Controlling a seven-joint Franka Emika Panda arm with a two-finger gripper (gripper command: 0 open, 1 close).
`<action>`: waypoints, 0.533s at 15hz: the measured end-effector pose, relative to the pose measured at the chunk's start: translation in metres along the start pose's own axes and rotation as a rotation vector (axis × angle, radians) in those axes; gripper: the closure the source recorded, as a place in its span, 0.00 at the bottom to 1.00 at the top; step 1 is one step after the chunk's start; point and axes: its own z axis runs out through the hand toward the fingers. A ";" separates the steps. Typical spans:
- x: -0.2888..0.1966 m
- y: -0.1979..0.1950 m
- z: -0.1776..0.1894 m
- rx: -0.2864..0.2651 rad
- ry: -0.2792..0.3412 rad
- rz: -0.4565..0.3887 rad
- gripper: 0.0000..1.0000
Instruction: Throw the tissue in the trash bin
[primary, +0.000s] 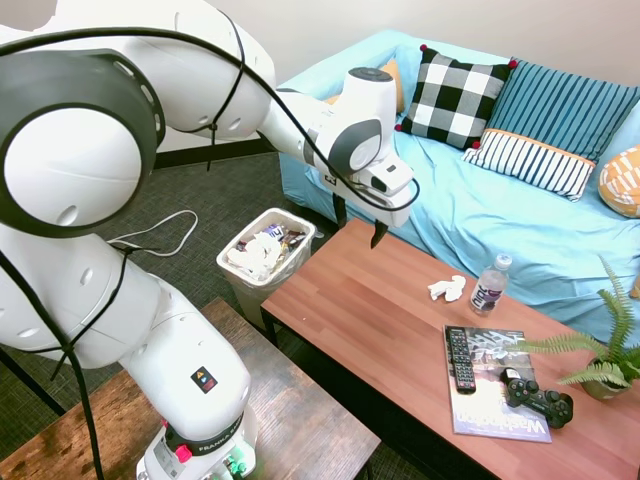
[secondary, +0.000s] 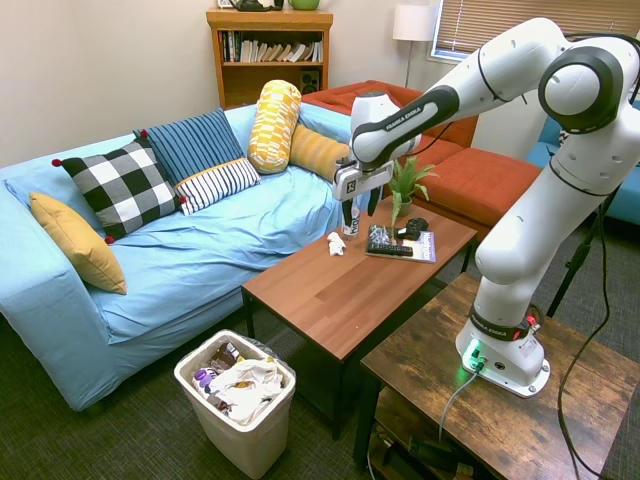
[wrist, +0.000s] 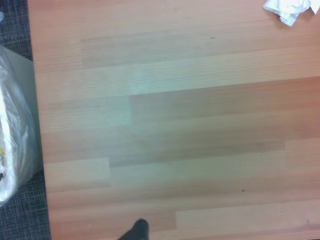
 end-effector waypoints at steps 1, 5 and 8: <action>0.000 0.000 0.000 0.000 0.000 0.000 0.00; 0.009 -0.017 0.008 0.024 0.022 0.079 0.00; 0.044 -0.038 0.029 0.009 0.046 0.204 0.00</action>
